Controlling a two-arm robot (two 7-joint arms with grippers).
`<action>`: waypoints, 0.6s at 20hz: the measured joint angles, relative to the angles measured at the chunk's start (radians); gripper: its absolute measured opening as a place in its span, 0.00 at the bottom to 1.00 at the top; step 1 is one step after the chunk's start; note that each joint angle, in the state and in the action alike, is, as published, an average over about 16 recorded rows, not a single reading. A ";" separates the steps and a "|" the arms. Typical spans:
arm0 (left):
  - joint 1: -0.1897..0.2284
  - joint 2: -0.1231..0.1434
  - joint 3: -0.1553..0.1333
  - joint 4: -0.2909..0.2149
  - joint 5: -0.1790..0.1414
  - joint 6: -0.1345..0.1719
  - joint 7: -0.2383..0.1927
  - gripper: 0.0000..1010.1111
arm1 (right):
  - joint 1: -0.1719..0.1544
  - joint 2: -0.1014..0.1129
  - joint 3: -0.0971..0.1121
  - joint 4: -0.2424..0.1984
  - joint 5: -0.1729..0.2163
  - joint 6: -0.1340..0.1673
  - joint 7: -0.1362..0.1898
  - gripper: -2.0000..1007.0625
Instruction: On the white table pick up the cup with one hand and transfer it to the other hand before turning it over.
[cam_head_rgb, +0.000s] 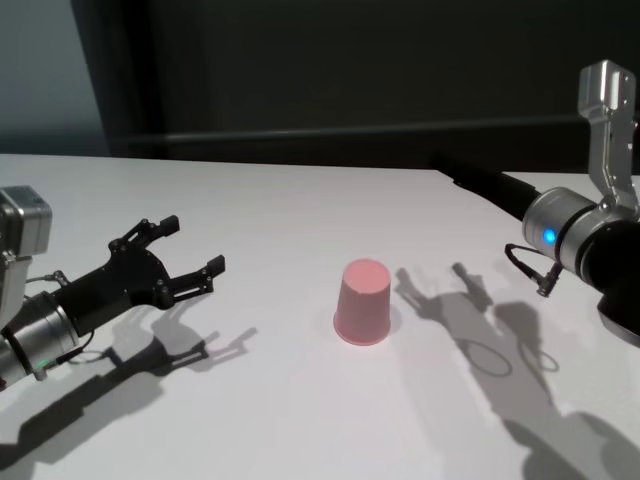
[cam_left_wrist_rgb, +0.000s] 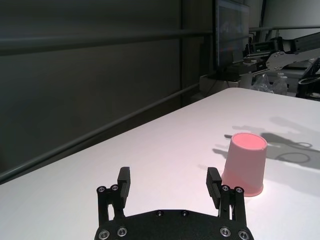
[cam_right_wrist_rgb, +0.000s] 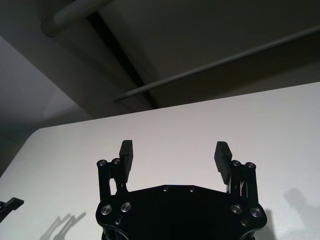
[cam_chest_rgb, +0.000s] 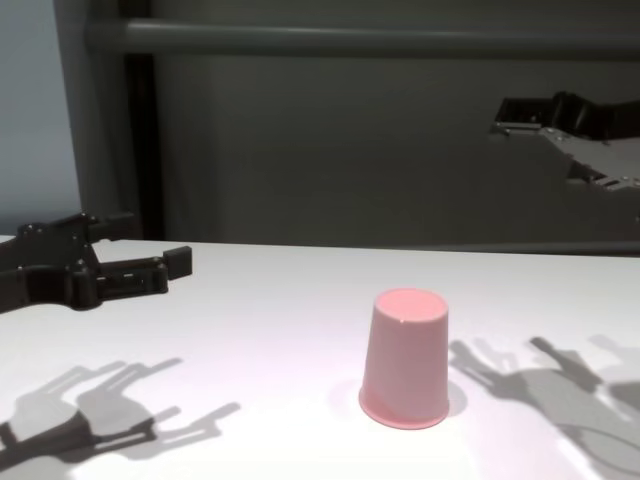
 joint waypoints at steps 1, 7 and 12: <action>0.000 0.000 0.000 0.000 0.000 0.000 0.000 0.99 | -0.001 0.001 0.000 0.000 -0.002 0.000 0.000 0.99; 0.000 0.000 0.000 0.000 0.000 0.000 0.000 0.99 | 0.000 0.000 -0.001 -0.001 -0.001 0.001 -0.001 0.99; 0.000 0.000 0.000 0.000 0.000 0.000 0.000 0.99 | 0.000 -0.001 -0.001 0.000 0.004 0.001 -0.001 0.99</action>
